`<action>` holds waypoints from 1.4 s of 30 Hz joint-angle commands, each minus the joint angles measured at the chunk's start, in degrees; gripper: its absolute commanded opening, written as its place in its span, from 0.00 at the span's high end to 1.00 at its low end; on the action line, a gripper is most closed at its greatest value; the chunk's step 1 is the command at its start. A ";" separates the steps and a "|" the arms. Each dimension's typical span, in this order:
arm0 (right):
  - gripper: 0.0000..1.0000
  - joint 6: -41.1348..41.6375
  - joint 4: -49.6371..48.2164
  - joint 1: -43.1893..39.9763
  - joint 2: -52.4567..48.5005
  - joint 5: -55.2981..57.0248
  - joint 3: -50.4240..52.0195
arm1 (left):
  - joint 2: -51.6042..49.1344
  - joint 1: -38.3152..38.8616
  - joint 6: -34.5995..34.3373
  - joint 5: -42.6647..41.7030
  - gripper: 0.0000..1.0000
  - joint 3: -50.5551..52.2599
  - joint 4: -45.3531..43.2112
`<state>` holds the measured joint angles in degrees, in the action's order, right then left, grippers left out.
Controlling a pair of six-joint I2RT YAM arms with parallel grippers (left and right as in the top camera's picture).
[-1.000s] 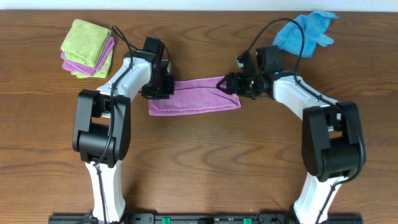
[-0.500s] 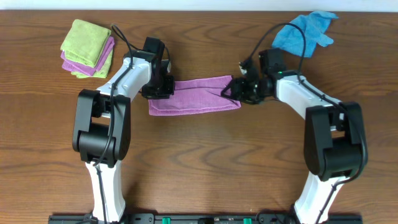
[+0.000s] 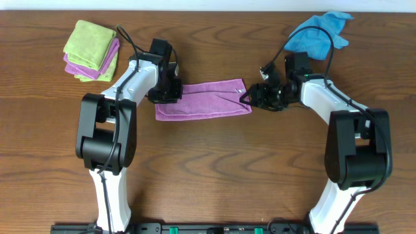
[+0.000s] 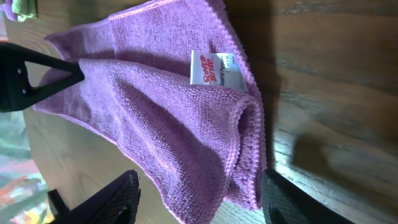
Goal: Fold the cloth
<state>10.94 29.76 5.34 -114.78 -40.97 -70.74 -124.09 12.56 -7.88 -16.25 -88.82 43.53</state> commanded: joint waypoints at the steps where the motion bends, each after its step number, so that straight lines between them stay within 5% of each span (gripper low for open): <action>1: 0.36 -1.36 -0.11 0.76 1.22 -1.49 0.48 | -2.12 0.07 -0.26 2.29 0.94 0.57 -0.33; 16: 0.35 2.01 -3.56 2.54 -2.86 -1.49 0.63 | -2.12 0.07 -0.26 2.29 0.95 0.57 -0.76; 25: 0.33 9.77 -15.39 2.99 -3.48 -1.62 0.63 | -2.12 0.07 -0.26 2.27 0.95 0.57 -0.96; 36: 0.39 16.22 -29.29 2.89 -3.48 -6.82 0.63 | -2.12 0.07 -0.24 2.82 0.94 0.57 -1.14; 42: 0.44 15.85 -26.62 2.71 -3.45 -5.57 0.63 | -2.12 0.07 -0.24 2.95 0.95 0.57 -1.09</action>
<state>26.59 1.98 7.86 -117.73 -46.30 -70.19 -124.09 12.56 -7.88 -16.08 -88.82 42.98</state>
